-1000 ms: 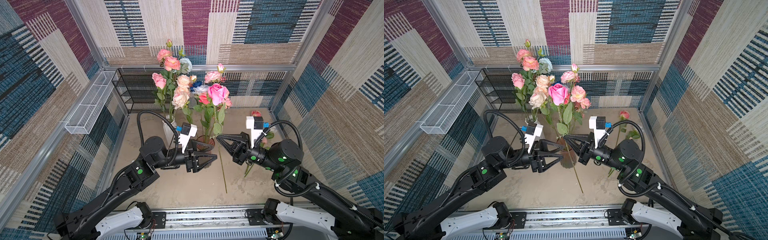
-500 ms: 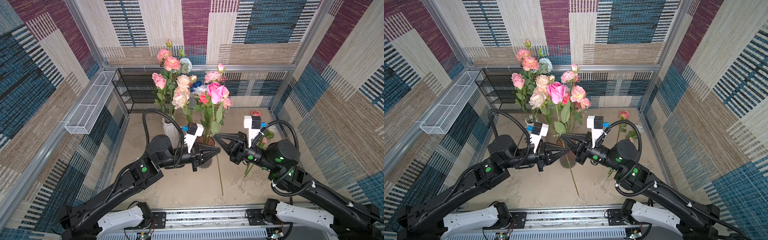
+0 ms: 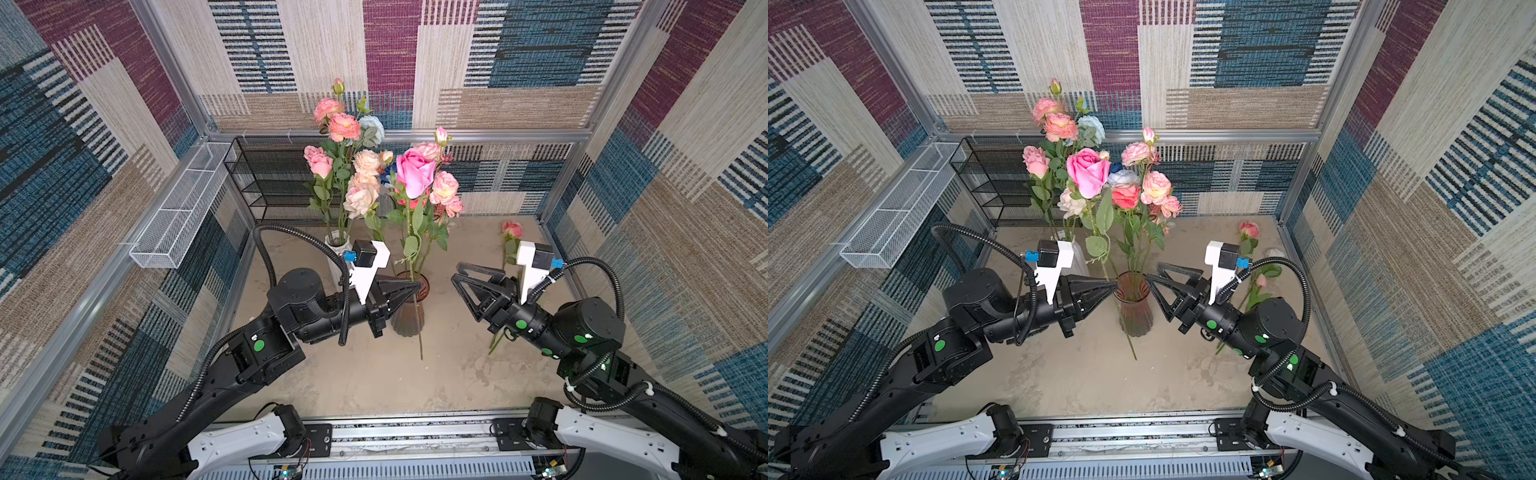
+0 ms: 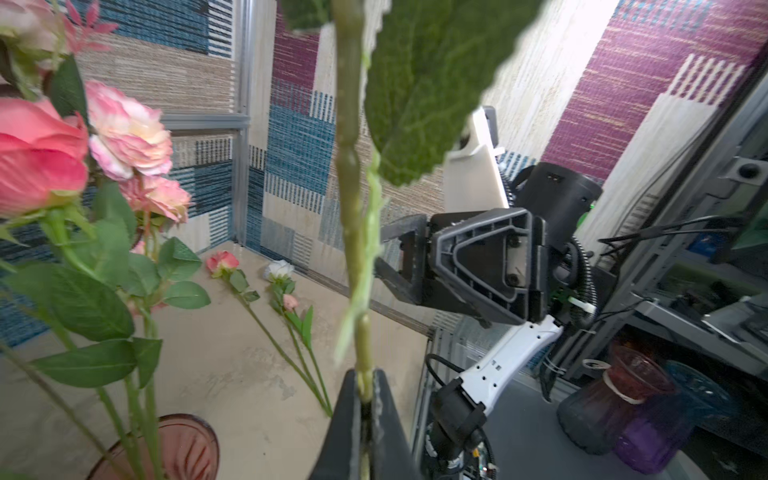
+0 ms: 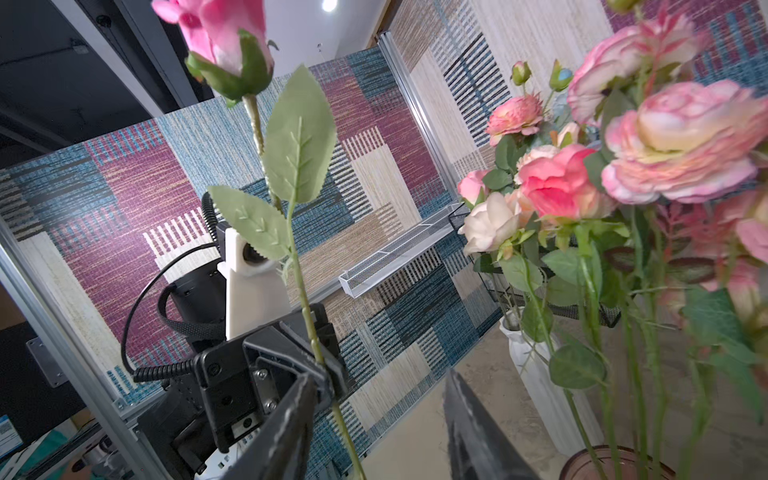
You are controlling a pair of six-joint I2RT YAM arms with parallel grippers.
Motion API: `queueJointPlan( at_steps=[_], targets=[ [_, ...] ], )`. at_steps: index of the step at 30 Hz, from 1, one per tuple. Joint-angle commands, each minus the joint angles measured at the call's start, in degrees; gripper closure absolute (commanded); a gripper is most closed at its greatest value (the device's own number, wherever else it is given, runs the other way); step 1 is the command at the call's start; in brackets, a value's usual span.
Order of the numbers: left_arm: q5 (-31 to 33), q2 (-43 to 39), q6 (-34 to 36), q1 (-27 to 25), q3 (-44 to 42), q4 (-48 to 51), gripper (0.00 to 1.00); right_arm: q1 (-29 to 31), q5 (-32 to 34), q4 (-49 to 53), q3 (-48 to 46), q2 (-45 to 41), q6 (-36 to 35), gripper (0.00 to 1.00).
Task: Arrange the flowers into the vase
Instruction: 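Pass the pink rose stem from the right gripper to the left gripper, then lower the pink rose into the red vase with the left gripper while the right withdraws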
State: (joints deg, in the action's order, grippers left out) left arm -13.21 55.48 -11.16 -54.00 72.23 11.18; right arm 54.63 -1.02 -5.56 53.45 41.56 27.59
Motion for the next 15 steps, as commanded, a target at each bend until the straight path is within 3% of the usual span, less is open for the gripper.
queueJointPlan(
  at_steps=[1,7,15],
  targets=[
    [8.5,1.5,8.8,0.2,3.4,1.2,1.0,0.0,3.2,1.8,-0.5,-1.4,-0.7,0.48],
    [12.1,8.3,16.1,0.7,13.5,1.1,1.0,0.0,3.3,3.1,-0.1,-2.2,-0.9,0.49],
    [9.5,14.3,15.8,6.1,17.2,0.1,1.0,0.0,3.7,3.7,-0.1,-3.2,-1.4,0.5]
  ],
)
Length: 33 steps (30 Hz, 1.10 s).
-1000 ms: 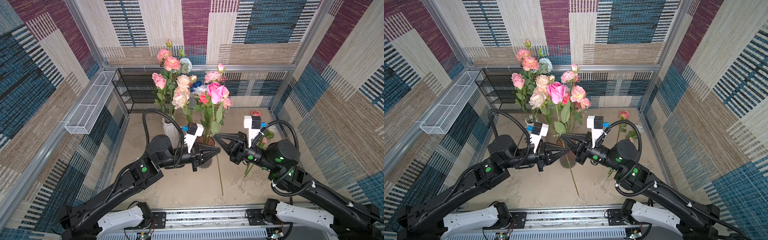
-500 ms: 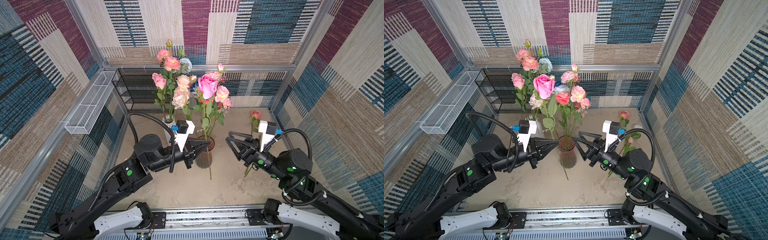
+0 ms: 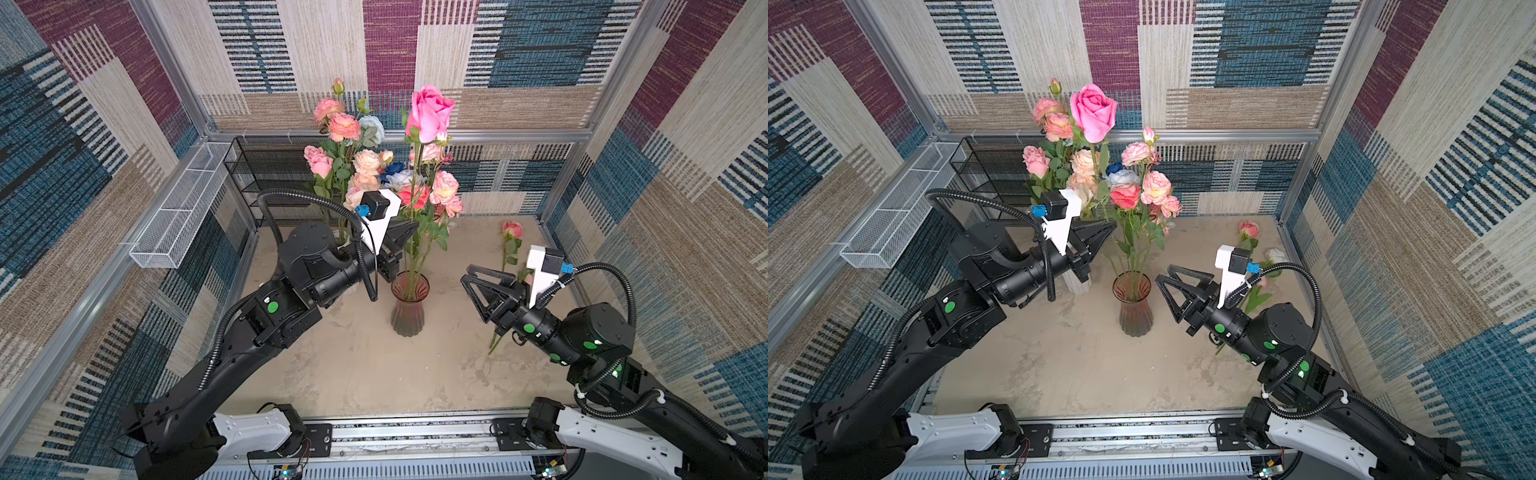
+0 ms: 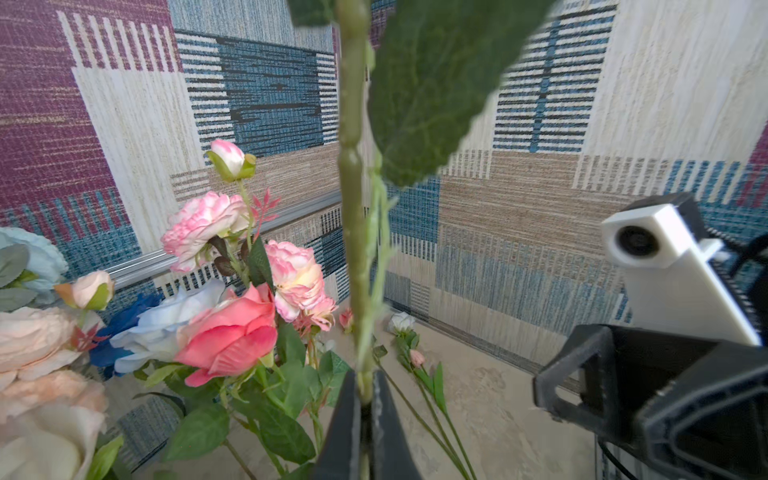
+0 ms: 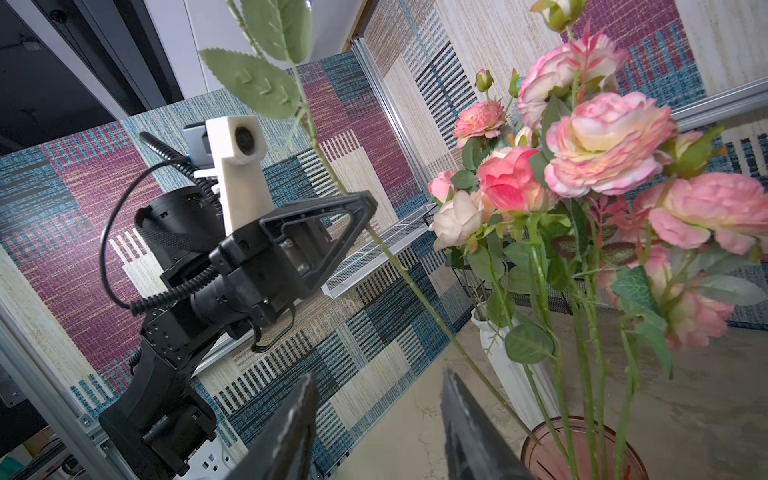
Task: Arrange the flowers into the vase
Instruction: 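Lower the pink rose into the red vase with the left gripper while the right withdraws, then open the left gripper and withdraw it while the right reaches toward loose flowers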
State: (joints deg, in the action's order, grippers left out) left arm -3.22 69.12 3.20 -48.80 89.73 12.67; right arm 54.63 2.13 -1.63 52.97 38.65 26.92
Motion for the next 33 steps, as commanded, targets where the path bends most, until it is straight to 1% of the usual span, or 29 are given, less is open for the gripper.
queueJointPlan(
  at_steps=[1,9,16,17,18,19,20,21,22,24,27,30,33],
  targets=[
    [-0.7,0.9,1.2,1.7,-1.1,-2.2,1.0,0.0,0.5,-0.1,0.5,-0.4,-0.8,0.5],
    [-3.1,-0.1,-5.3,8.0,-10.8,-11.6,1.0,0.0,0.5,0.4,0.5,-1.2,-1.5,0.52],
    [-3.6,0.1,-9.3,8.6,-17.1,-12.7,1.0,0.0,2.1,1.2,0.1,-1.4,-2.0,0.52],
    [-3.4,0.2,-9.7,8.6,-17.7,-12.3,0.94,0.0,2.2,1.1,0.0,-1.4,-2.1,0.52],
    [-3.1,0.1,-10.4,8.5,-18.2,-11.5,0.81,0.0,2.3,1.2,0.0,-1.2,-2.1,0.51],
    [-3.1,-0.3,-11.1,8.6,-18.8,-11.0,0.63,0.0,2.3,1.2,0.0,-1.2,-2.1,0.51],
    [-2.8,-0.8,-11.6,8.5,-19.6,-11.0,0.52,0.0,2.4,1.3,0.0,-1.1,-2.2,0.5],
    [-2.5,-1.5,-12.4,8.5,-20.4,-10.9,0.43,0.0,2.5,1.5,0.0,-1.0,-2.2,0.49],
    [-2.4,-2.3,-13.0,8.5,-21.0,-10.7,0.38,0.0,2.7,1.6,-0.1,-0.9,-2.2,0.48],
    [-1.9,-3.7,-14.2,8.5,-21.8,-10.2,0.32,0.0,3.0,1.9,-0.1,-0.7,-2.1,0.46],
    [-1.9,-6.1,-16.0,8.5,-23.2,-9.6,0.26,0.0,3.4,2.1,-0.3,-0.5,-2.1,0.43],
    [-2.8,-9.1,-17.9,8.4,-24.8,-10.0,0.24,0.0,4.5,2.7,-0.8,-0.3,-1.9,0.41],
    [-4.0,-12.5,-20.0,8.4,-26.3,-10.9,0.22,0.0,8.0,4.7,-2.3,0.0,-1.0,0.4]
  ],
)
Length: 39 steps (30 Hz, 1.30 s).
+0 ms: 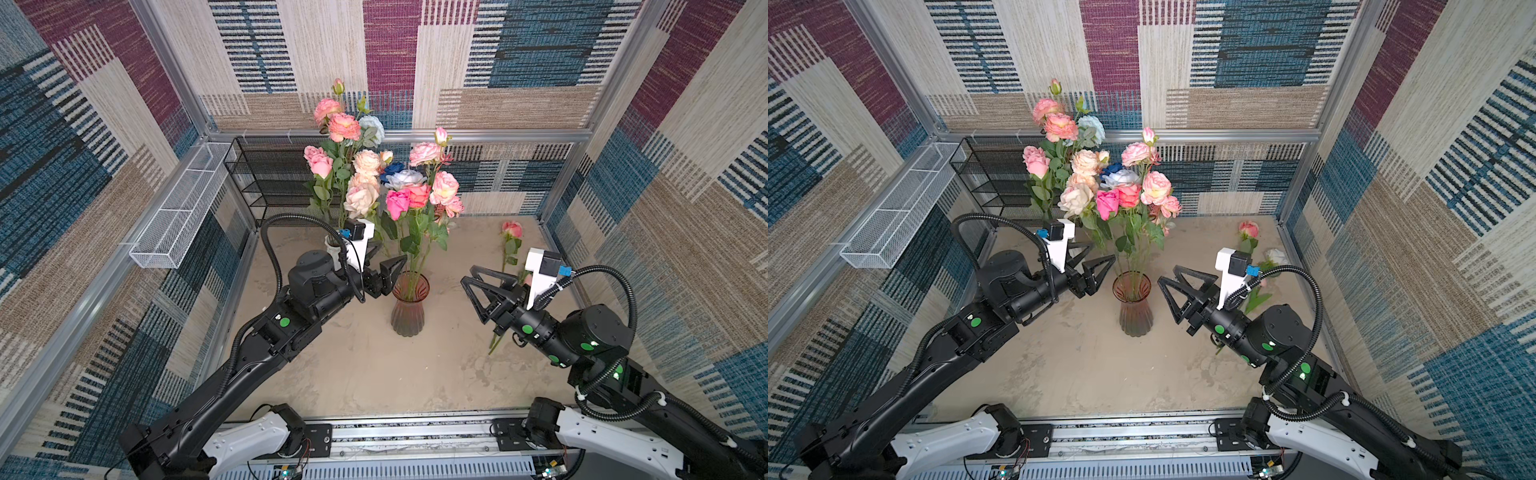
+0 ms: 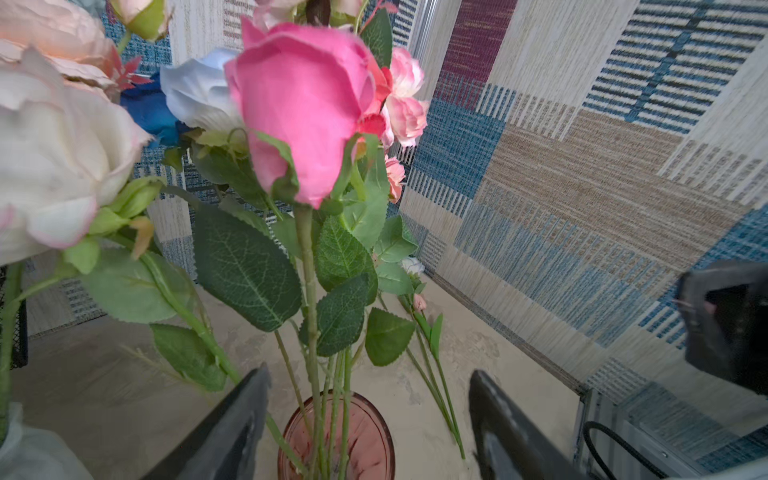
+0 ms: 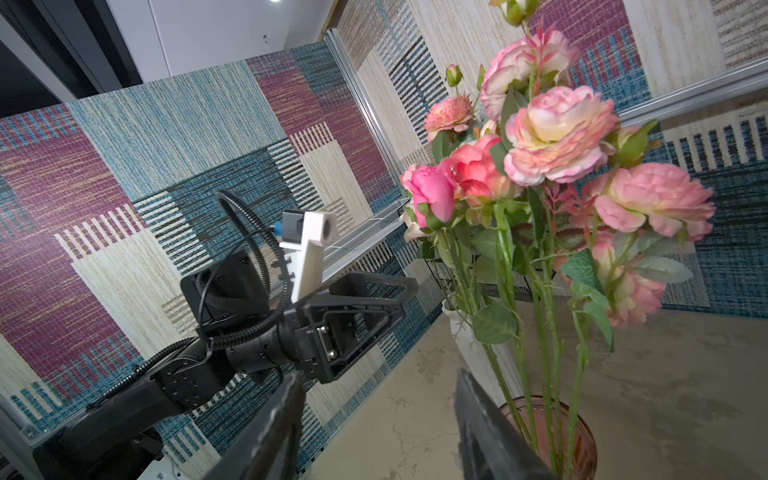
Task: Arrange the flowers into the vase
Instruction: 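Open the left gripper and withdraw it while the right reaches toward loose flowers, then grasp a pink rose stem on the table with the right gripper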
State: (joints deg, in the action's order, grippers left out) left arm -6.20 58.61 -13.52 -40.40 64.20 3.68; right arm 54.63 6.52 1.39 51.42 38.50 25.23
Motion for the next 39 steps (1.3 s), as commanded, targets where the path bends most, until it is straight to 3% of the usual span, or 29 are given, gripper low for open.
queueJointPlan(
  at_steps=[1,5,8,13,21,31,39],
  targets=[
    [-1.5,-3.3,-4.0,-0.1,-1.3,-2.3,0.21,0.0,6.0,2.5,-1.5,0.3,1.3,0.41],
    [-2.5,-7.7,-6.4,-0.1,-3.6,-3.0,0.14,-1.2,13.8,7.4,-3.8,2.3,3.9,0.46],
    [-2.2,-10.9,-8.1,-0.1,-6.5,-3.2,0.12,-7.8,8.8,9.4,-4.9,6.2,5.9,0.5],
    [-0.3,-16.6,-10.8,-0.1,-12.7,-3.2,0.09,-25.3,-4.5,11.6,-5.8,16.2,7.3,0.54],
    [2.0,-24.2,-15.6,-0.1,-22.2,-2.3,0.09,-44.5,-7.3,10.0,-3.6,37.8,4.5,0.51],
    [0.2,-28.7,-20.2,0.0,-28.2,-1.3,0.11,-52.6,2.9,12.6,11.9,62.7,1.1,0.54],
    [-0.7,-31.7,-21.0,-0.1,-29.3,0.2,0.11,-56.7,3.3,16.7,21.8,74.2,1.6,0.53]
  ],
)
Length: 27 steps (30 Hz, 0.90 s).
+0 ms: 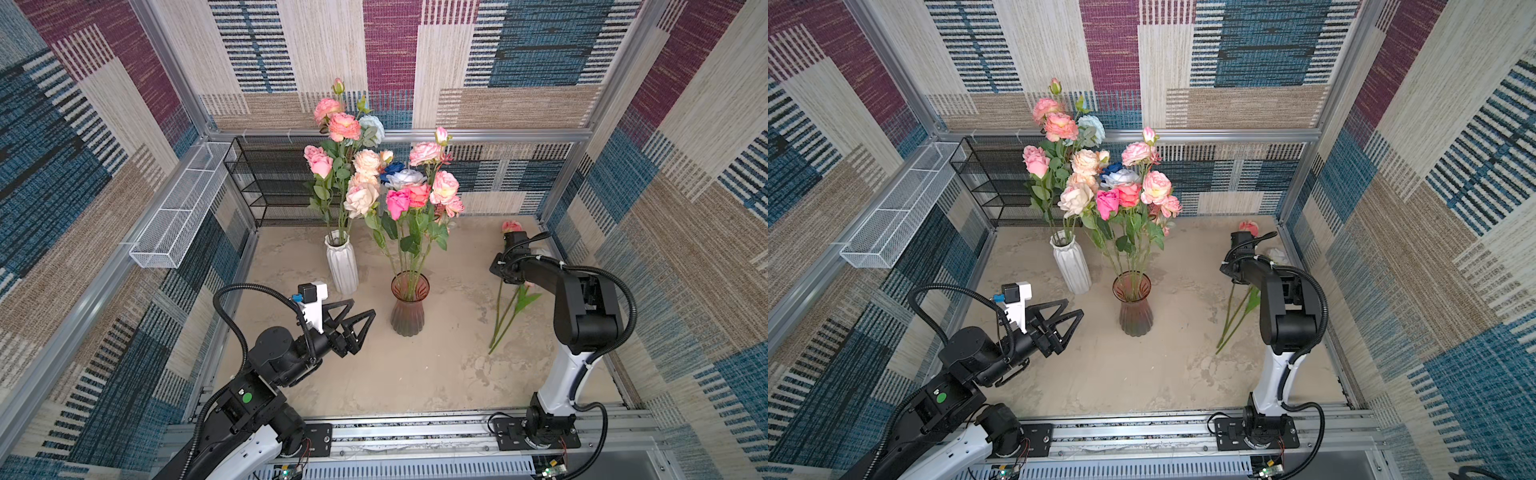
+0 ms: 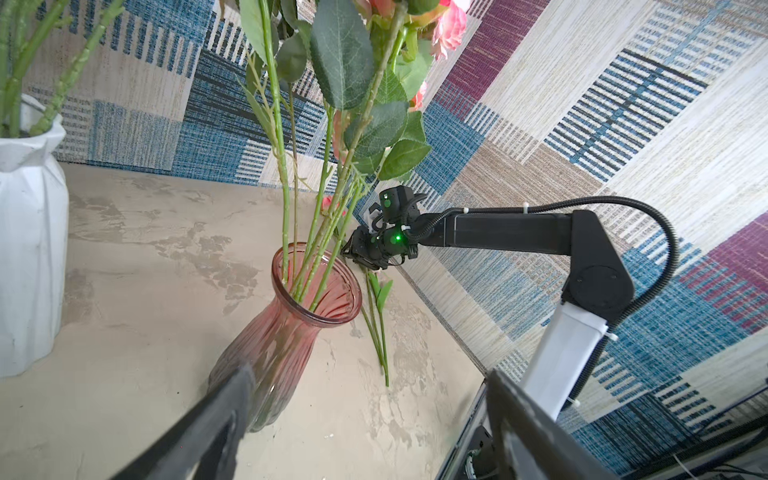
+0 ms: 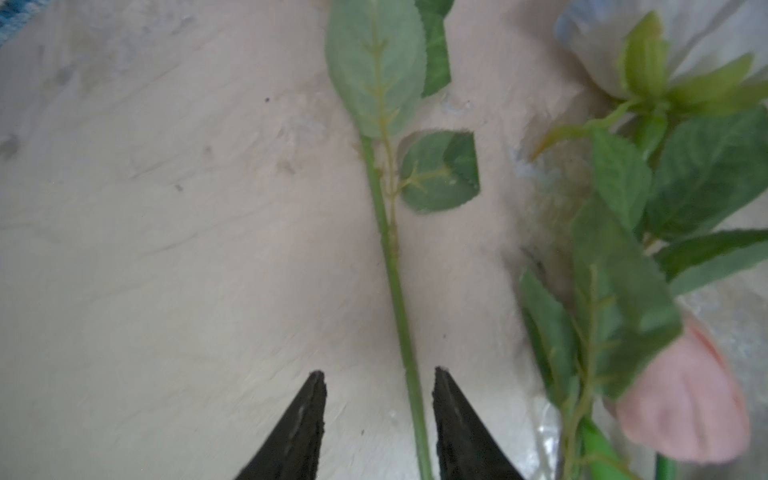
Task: Arrange the flowers into the vase
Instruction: 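Grasp a pink rose stem on the table with the right gripper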
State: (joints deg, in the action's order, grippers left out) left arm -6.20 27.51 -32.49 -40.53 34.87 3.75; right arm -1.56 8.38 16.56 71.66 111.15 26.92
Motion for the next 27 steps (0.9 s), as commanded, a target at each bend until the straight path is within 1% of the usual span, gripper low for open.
queueJointPlan(
  at_steps=[1,4,8,13,15,16,20,25,27],
  targets=[
    [-0.6,-0.9,-1.8,0.0,0.0,0.5,0.11,-0.6,1.9,1.7,2.3,2.2,-0.2,0.53],
    [-0.4,-1.9,-1.7,0.0,-0.2,1.3,0.11,-0.6,3.2,2.7,5.0,4.3,-0.7,0.51],
    [-0.2,-2.8,-1.7,0.0,-0.4,1.6,0.11,-0.6,4.8,5.1,10.0,8.2,-1.6,0.52],
    [-0.2,-3.1,-1.9,0.1,-0.7,1.9,0.11,-0.6,5.0,10.1,16.9,14.2,-2.6,0.57],
    [0.0,-3.3,-1.7,0.1,-0.8,2.2,0.11,-0.6,2.5,11.1,18.6,15.4,-3.3,0.62],
    [0.2,-3.5,-1.7,0.1,-0.8,2.4,0.12,-0.5,0.6,11.1,19.1,15.5,-3.8,0.67],
    [0.6,-3.8,-1.3,0.1,-0.8,2.6,0.11,0.4,-4.0,9.4,18.3,13.9,-4.7,0.8],
    [0.0,-2.9,-0.9,0.0,-0.3,2.4,0.11,2.4,-4.5,6.0,15.6,9.6,-6.0,0.94],
    [-0.4,-2.4,-0.8,0.1,0.1,2.4,0.11,3.5,-4.2,4.1,13.8,6.8,-6.4,0.97]
  ],
)
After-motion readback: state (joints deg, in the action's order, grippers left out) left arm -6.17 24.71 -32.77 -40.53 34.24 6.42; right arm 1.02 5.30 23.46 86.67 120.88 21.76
